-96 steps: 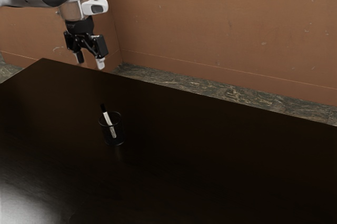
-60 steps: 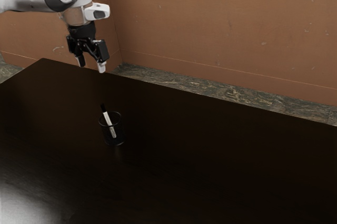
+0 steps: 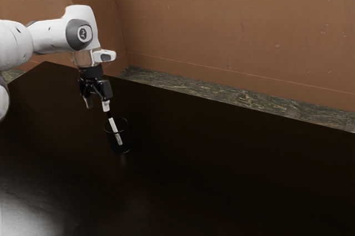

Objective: Take the marker out of the pen holder and place it to the left of the pen holder.

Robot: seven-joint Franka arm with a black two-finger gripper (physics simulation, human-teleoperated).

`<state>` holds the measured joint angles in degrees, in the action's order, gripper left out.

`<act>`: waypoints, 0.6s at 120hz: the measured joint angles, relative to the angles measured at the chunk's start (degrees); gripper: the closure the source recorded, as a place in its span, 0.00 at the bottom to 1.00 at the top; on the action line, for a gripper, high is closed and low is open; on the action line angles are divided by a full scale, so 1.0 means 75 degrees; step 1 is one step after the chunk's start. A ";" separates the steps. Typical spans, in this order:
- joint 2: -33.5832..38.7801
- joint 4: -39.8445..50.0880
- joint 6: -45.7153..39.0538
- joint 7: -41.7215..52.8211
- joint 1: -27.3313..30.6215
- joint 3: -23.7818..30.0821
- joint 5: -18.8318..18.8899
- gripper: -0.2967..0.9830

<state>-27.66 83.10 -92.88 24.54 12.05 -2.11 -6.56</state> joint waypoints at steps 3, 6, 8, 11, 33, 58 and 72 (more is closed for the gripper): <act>-0.0086 -0.0036 -0.0006 0.0070 0.0002 0.0000 -0.0004 0.23; -0.0170 -0.0067 -0.0014 0.0136 0.0004 0.0000 -0.0009 0.23; -0.0219 -0.0083 -0.0021 0.0178 0.0003 0.0000 -0.0014 0.23; -0.0285 -0.0101 -0.0047 0.0240 0.0002 0.0006 -0.0022 0.23; -0.0628 -0.0130 -0.0534 0.0625 -0.0001 0.0057 -0.0210 0.23; -0.0689 -0.0200 -0.0861 0.0937 -0.0038 0.0072 -0.0285 0.31; -0.0685 -0.0205 -0.0941 0.1069 -0.0017 0.0071 -0.0297 0.54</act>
<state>-32.80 81.57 -99.94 32.56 11.92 -1.58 -8.79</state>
